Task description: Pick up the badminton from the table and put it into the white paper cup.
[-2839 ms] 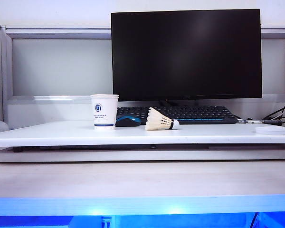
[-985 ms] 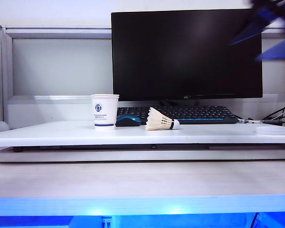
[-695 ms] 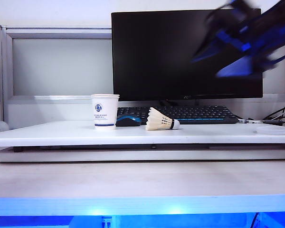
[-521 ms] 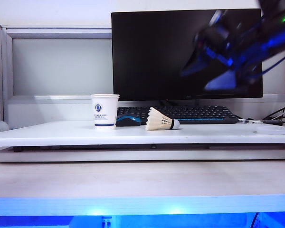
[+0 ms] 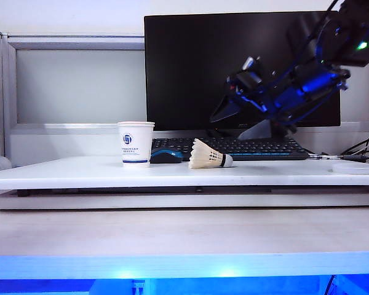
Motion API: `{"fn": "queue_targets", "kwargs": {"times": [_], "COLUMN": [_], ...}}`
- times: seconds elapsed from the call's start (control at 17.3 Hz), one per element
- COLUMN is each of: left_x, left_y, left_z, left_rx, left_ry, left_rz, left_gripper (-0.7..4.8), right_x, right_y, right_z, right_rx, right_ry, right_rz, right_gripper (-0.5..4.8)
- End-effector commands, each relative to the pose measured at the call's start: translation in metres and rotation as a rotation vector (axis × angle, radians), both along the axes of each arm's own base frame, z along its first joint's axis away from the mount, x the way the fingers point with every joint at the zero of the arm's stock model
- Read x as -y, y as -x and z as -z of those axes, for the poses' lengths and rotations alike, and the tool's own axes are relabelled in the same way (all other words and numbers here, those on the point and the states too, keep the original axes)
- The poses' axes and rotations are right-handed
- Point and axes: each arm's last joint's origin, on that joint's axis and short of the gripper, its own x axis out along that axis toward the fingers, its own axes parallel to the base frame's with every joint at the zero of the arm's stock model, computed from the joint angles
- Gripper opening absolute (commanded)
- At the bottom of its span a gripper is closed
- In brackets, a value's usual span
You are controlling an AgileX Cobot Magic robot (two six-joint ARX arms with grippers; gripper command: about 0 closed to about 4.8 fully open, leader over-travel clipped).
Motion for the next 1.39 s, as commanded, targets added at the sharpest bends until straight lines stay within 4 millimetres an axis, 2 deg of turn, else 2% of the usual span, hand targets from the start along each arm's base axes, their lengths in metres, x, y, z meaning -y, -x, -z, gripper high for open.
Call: {"fn": "queue_targets", "kwargs": {"times": [0.06,0.23,0.7,0.87,0.98,1.39], "left_x": [0.000,0.000,0.000,0.000,0.000,0.000], "left_y": [0.000,0.000,0.000,0.000,0.000,0.000], "left_z": [0.002,0.002,0.002,0.002,0.002,0.002], "left_rx": [-0.019,-0.019,-0.019,-0.019,-0.019,-0.019], "left_ry": [0.006,0.006,0.006,0.006,0.006,0.006], "left_rz": [0.008,0.008,0.008,0.008,0.008,0.008], "left_gripper": [0.22,0.22,0.22,0.22,0.22,0.22], "right_x": [-0.002,-0.001,-0.006,-0.006,-0.006,-0.011], "right_y": [-0.002,-0.002,-0.023,-0.034,-0.039,-0.048], "right_z": [0.000,0.002,0.037,0.030,0.027,0.023], "right_rx": [0.074,0.123,0.064,0.116,0.132,0.157], "right_ry": [0.072,0.146,0.279,0.456,0.514,0.480], "right_rz": [-0.055,-0.061,-0.105,-0.088,-0.103,-0.205], "right_gripper": [4.14,4.13,4.13,4.13,4.13,4.13]}}
